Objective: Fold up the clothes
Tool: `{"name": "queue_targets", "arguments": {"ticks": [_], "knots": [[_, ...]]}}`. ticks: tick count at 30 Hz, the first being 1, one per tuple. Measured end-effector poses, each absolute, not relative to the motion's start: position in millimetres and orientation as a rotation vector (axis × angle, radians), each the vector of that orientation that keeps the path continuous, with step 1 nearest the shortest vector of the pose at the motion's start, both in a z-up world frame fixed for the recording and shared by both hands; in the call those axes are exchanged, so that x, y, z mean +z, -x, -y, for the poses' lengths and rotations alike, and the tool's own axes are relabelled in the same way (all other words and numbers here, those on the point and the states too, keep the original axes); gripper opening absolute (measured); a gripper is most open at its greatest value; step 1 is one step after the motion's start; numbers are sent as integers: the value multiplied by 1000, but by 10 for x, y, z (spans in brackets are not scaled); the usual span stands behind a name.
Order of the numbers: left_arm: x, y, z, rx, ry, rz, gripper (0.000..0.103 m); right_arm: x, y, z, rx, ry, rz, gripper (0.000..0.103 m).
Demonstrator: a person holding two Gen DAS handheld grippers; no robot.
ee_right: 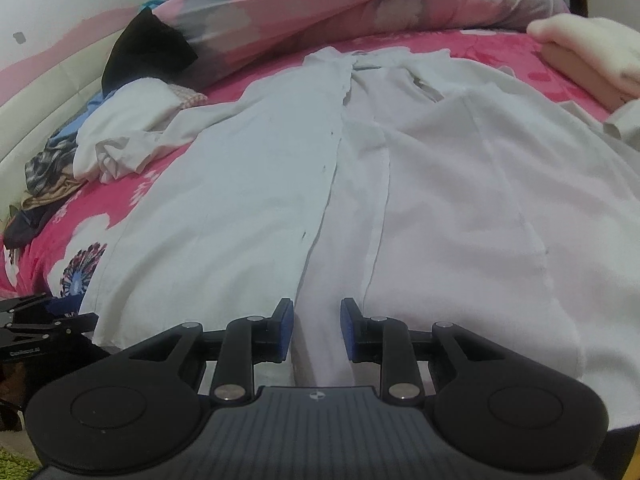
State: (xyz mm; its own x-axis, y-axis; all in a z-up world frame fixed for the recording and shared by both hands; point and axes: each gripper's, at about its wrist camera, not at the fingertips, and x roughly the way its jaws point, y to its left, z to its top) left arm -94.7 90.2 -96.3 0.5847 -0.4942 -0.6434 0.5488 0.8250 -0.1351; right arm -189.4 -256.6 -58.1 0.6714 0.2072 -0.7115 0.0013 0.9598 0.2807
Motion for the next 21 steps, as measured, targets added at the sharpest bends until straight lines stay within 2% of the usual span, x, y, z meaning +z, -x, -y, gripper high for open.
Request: {"name": "queue_targets", "arguments": {"ticks": [1,2,3,12,18,20,21], "knots": [[-960,950,-910,-602,-78,-729,8,-590,1901,2570,117,-272,-829,28],[-968,938,-948,-601,-47,-745,2,-595,1896,2574,118,-273,-828,28],[-978,922,-992,-601,-10,-765,0,-600,1890,2576,119,-272,-828,28],[-1079,785,-1370,-592,314,-917,0,-603,1904,2614,125,-270,-815,28],[-1112,766,-1388,-621,342,-912,1,-580,1891,2569,142,-272,-824,28],[-1114,757,-1398,-622,342,-909,6,-581,1891,2533,157,-266,-830,28],[-1114,752,-1404,-622,342,-907,15,-581,1892,2515,164,-263,-833,29]]}}
